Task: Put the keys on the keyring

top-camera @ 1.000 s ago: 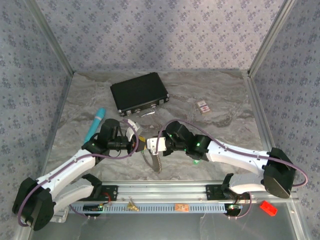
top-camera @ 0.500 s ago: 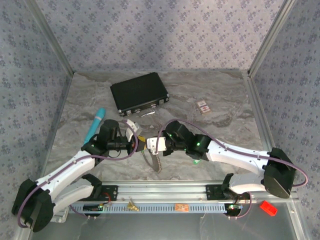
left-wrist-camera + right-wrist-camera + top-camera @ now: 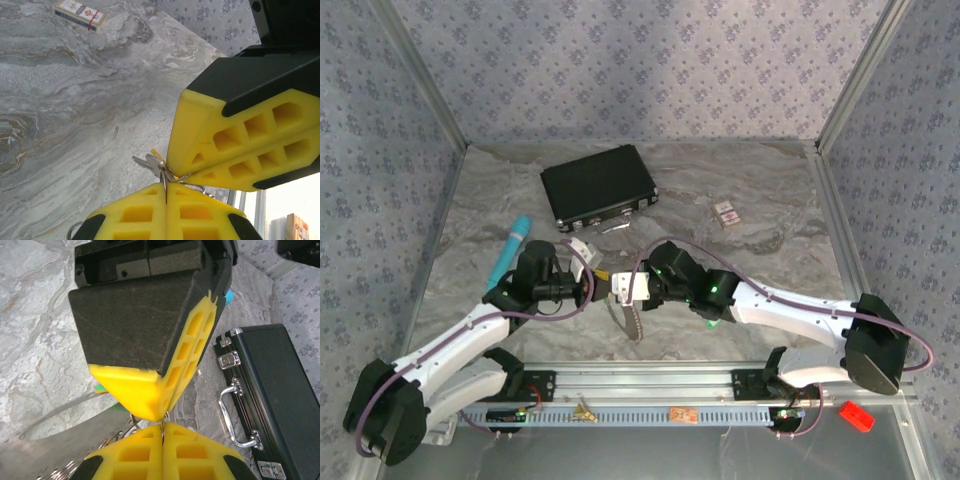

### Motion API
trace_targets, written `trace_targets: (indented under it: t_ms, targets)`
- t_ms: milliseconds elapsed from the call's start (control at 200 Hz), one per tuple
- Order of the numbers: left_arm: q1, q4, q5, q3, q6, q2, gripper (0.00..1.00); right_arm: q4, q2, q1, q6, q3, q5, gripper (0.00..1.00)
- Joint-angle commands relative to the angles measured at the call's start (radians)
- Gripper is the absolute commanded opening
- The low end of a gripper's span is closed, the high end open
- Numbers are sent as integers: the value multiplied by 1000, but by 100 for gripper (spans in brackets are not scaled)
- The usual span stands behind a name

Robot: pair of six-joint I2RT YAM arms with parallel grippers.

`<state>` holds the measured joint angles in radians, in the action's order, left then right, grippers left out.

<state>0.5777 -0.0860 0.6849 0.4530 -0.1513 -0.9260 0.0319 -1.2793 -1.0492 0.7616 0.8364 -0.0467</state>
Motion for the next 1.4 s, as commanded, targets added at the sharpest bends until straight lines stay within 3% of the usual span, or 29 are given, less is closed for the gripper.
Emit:
trace_targets:
  t_ms: [0,230,405,635,935,1394]
  targets:
    - [1,-106,22,-3,-36,31,0,-28,-13,-9,-60,-6,38,0]
    - [2,-158,-13,-29,-133,48,0,-33,10,-6,-65,-56,47,0]
    - [2,-258,-43,-67,-250,53,0,-33,22,6,-74,-77,-30,0]
    - [7,-282,-77,-89,-287,70,0,-36,38,24,-97,-83,-107,0]
    - [11,-226,-153,-71,-403,65,0,-189,105,54,-55,-155,25,0]
    - [21,-299,-139,-92,-523,52,0,-217,51,114,-84,-103,-190,0]
